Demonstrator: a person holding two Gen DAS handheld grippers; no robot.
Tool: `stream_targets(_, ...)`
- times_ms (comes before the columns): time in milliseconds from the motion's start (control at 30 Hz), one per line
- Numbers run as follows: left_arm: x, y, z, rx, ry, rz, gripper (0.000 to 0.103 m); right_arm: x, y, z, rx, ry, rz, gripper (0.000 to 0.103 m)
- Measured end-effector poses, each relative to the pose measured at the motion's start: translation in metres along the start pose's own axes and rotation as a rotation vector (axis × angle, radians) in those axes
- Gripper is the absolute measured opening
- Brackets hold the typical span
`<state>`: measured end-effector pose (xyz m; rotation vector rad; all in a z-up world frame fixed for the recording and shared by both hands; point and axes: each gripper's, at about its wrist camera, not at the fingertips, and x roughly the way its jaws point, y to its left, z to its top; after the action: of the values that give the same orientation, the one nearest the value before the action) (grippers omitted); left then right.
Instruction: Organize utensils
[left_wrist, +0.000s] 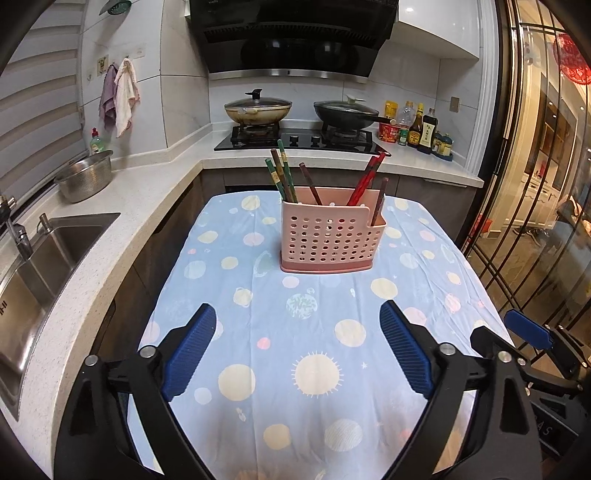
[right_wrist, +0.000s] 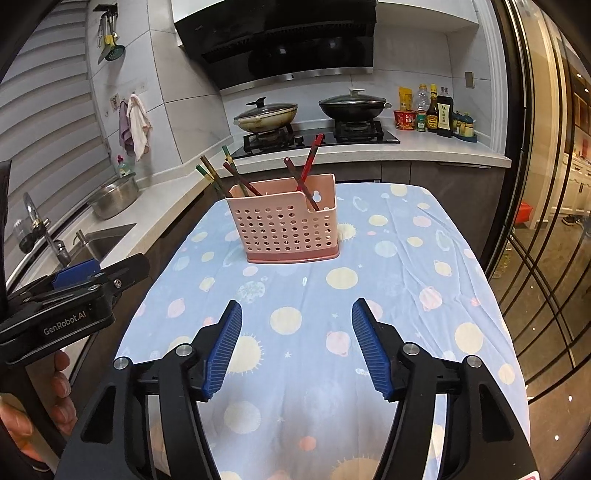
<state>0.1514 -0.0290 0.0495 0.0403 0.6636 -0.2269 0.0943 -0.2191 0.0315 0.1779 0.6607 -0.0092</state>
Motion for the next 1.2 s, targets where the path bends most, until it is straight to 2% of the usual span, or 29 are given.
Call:
stream_targets(100, -0.002, -0.001, -0.004, 0.004, 0.004, 0.009, 0.092, -0.001, 0.002, -0.002, -0.003, 0.006, -0.003, 0.068)
stream_targets(233, -0.001, 0.001, -0.008, 0.001, 0.018, 0.014, 0.096, -0.002, 0.001, -0.004, 0.006, 0.009, -0.004, 0.084)
stream_targets(400, 0.0, 0.002, -0.012, 0.002, 0.03, 0.023, 0.096, -0.004, -0.001, -0.005, 0.011, -0.007, -0.023, 0.085)
stream_targets(500, 0.001, 0.002, -0.014, 0.001, 0.038, 0.021, 0.096, -0.007, -0.003, -0.007, 0.015, -0.031, -0.029, 0.089)
stream_targets(533, 0.001, 0.002, -0.015, 0.001, 0.041, 0.021, 0.096, -0.008, -0.003, -0.007, 0.015, -0.032, -0.03, 0.097)
stream_targets(1200, 0.0, -0.009, -0.021, 0.03, 0.049, 0.037, 0.096, -0.009, 0.006, -0.013, -0.017, -0.02, -0.04, 0.096)
